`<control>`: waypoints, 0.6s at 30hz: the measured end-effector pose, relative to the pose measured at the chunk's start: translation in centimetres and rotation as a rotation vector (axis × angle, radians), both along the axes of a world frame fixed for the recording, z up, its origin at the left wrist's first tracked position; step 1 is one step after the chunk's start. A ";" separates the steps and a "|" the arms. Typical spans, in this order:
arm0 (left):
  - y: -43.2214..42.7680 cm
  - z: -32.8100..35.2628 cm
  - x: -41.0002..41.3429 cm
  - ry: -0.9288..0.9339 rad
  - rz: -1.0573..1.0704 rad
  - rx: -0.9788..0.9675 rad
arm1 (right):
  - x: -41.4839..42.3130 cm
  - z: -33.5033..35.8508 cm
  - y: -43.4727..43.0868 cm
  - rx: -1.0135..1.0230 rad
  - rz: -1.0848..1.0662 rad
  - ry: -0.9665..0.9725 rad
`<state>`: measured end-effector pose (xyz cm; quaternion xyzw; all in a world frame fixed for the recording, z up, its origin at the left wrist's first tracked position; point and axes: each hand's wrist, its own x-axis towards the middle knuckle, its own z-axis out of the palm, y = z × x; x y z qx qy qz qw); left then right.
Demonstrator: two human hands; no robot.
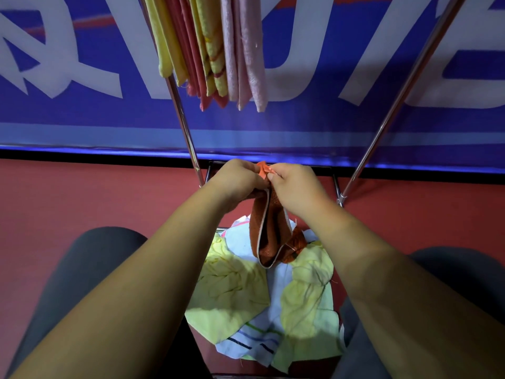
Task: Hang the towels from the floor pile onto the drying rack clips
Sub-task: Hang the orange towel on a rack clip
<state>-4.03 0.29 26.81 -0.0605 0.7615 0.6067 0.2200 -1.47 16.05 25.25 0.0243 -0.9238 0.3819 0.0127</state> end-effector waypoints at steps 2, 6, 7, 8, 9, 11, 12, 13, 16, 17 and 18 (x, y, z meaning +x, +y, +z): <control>0.0 -0.3 -0.3 -0.010 0.004 0.017 | 0.0 -0.2 0.0 0.019 0.021 -0.016; -0.2 -0.4 -0.6 -0.027 0.024 0.056 | 0.2 -0.4 0.0 0.029 0.076 -0.034; -0.2 -0.3 -0.6 -0.030 0.033 0.065 | 0.3 -0.3 0.0 0.023 0.090 -0.031; -0.3 -0.3 -0.7 -0.036 0.045 0.077 | 0.4 -0.2 0.1 0.022 0.100 -0.030; -0.4 -0.3 -0.8 -0.046 0.059 0.087 | 0.4 -0.2 0.2 0.033 0.107 -0.028; -0.5 -0.4 -0.9 -0.062 0.086 0.106 | 0.4 -0.2 0.3 0.068 0.113 -0.037; -0.5 -0.4 -0.9 -0.062 0.097 0.118 | 0.4 -0.1 0.3 0.075 0.113 -0.045; -0.6 -0.4 -0.9 -0.060 0.104 0.128 | 0.5 0.0 0.3 0.068 0.118 -0.051; -0.9 -0.2 -0.9 -0.052 0.119 0.131 | 0.7 0.1 0.3 0.021 0.149 -0.061; -1.0 -0.2 -0.9 -0.053 0.123 0.128 | 0.7 0.0 0.3 0.015 0.157 -0.058; -1.0 -0.2 -0.9 -0.051 0.125 0.122 | 0.7 -0.2 0.3 0.014 0.160 -0.055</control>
